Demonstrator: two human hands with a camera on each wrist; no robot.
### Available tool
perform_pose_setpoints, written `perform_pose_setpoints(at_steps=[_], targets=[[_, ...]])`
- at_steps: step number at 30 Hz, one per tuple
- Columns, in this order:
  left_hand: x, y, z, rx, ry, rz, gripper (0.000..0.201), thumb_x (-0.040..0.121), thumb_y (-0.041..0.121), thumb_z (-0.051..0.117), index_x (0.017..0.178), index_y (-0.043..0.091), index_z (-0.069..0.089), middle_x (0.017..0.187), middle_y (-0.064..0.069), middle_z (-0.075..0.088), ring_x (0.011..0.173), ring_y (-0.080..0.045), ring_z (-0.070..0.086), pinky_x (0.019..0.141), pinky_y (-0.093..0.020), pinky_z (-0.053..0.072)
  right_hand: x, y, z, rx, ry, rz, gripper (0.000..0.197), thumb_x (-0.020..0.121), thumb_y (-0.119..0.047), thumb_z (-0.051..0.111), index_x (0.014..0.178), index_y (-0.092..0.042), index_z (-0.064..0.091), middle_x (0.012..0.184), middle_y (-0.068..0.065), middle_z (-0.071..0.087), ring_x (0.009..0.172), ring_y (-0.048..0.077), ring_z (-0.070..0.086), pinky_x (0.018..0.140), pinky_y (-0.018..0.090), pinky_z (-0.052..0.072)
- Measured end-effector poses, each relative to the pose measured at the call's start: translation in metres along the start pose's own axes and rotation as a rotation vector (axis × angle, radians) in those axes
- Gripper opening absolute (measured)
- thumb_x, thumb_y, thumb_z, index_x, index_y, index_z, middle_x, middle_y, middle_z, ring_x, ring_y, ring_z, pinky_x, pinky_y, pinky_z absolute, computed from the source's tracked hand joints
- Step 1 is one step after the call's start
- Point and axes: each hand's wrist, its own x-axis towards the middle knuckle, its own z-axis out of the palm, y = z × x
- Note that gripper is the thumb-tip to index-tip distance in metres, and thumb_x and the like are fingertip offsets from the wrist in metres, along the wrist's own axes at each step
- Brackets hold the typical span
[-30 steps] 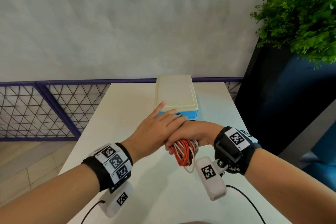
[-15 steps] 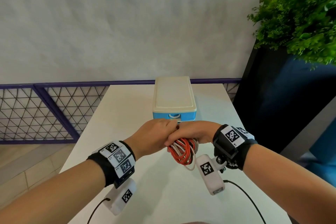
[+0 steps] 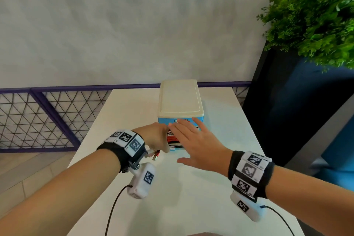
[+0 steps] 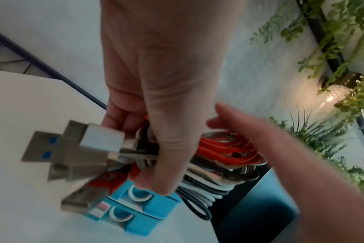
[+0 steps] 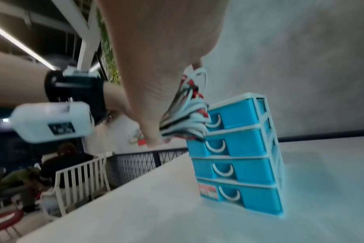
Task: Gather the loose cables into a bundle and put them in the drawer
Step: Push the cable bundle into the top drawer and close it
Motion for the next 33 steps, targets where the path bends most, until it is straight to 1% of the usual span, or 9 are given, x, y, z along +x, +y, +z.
perform_pose_setpoints(at_steps=[3,7,9,13,17,20,23,27,33], targets=[[0.003,0.004,0.001,-0.097,-0.043,0.045,0.028,0.065,0.025,0.066,0.090,0.013,0.058,0.073,-0.002,0.061,0.060,-0.018,0.054,0.057,-0.027,0.043,0.002,0.003,0.010,-0.157,-0.063,0.082,0.112,0.067,-0.067,0.068,0.148,-0.002,0.026,0.144,0.014,0.045,0.140,0.035,0.034,0.108,0.061,0.030],[0.001,0.004,0.009,-0.196,-0.105,0.079,0.024,0.064,0.022,0.064,0.084,0.011,0.057,0.072,-0.002,0.056,0.064,-0.017,0.051,0.061,-0.030,0.042,0.007,0.007,0.022,-0.135,0.035,0.070,0.081,0.074,-0.044,0.072,0.138,-0.007,0.040,0.120,0.009,0.059,0.118,0.032,0.054,0.101,0.057,0.040],[0.000,0.004,0.012,-0.214,-0.124,0.085,0.018,0.066,0.020,0.065,0.079,0.015,0.055,0.071,-0.001,0.056,0.064,-0.017,0.050,0.061,-0.030,0.041,0.009,0.007,0.026,-0.076,0.088,0.042,0.057,0.073,-0.029,0.072,0.123,-0.007,0.054,0.098,0.007,0.065,0.090,0.028,0.063,0.081,0.045,0.053],[0.001,0.001,0.015,-0.236,-0.150,0.103,0.016,0.069,0.021,0.069,0.080,0.019,0.057,0.078,-0.001,0.062,0.068,-0.015,0.057,0.065,-0.027,0.046,0.016,0.007,0.028,0.029,0.017,0.022,0.026,0.063,-0.022,0.077,0.082,-0.013,0.063,0.069,0.001,0.063,0.059,0.021,0.059,0.047,0.030,0.047],[0.001,-0.007,0.010,-0.245,-0.081,0.140,0.037,0.072,0.038,0.074,0.102,0.027,0.056,0.096,0.008,0.064,0.077,-0.009,0.061,0.071,-0.025,0.050,0.019,0.011,0.022,0.106,-0.202,0.105,0.029,0.072,-0.022,0.071,0.097,-0.010,0.061,0.087,0.006,0.068,0.078,0.027,0.065,0.059,0.035,0.049],[-0.001,-0.020,-0.001,-0.316,0.231,0.196,0.037,0.079,0.049,0.066,0.107,0.027,0.055,0.108,0.010,0.056,0.095,-0.008,0.057,0.082,-0.025,0.045,0.021,0.019,0.021,0.117,-0.266,0.212,0.041,0.085,-0.021,0.057,0.124,-0.010,0.049,0.109,0.008,0.065,0.098,0.031,0.062,0.072,0.039,0.048],[0.006,-0.032,-0.010,-0.242,0.495,0.247,0.019,0.093,0.031,0.053,0.109,0.022,0.055,0.116,0.003,0.051,0.108,-0.011,0.049,0.094,-0.030,0.041,0.030,0.027,0.024,0.111,-0.284,0.274,0.057,0.087,-0.025,0.057,0.139,-0.012,0.039,0.109,0.007,0.066,0.096,0.030,0.063,0.067,0.036,0.046],[0.014,-0.037,-0.009,-0.162,0.455,0.231,0.036,0.101,0.013,0.033,0.135,0.010,0.045,0.143,-0.004,0.042,0.131,-0.016,0.039,0.103,-0.016,0.026,0.043,0.031,0.023,0.143,-0.352,0.320,0.043,0.085,-0.021,0.055,0.126,-0.014,0.046,0.101,0.006,0.068,0.087,0.030,0.066,0.062,0.033,0.046],[0.022,-0.049,-0.011,-0.220,0.482,0.248,0.037,0.098,0.001,0.037,0.130,0.014,0.052,0.133,-0.004,0.054,0.122,-0.018,0.051,0.093,-0.021,0.039,0.042,0.034,0.001,0.289,-0.423,0.315,0.036,0.079,-0.031,0.062,0.111,-0.018,0.053,0.098,0.002,0.067,0.084,0.026,0.064,0.065,0.031,0.046]])
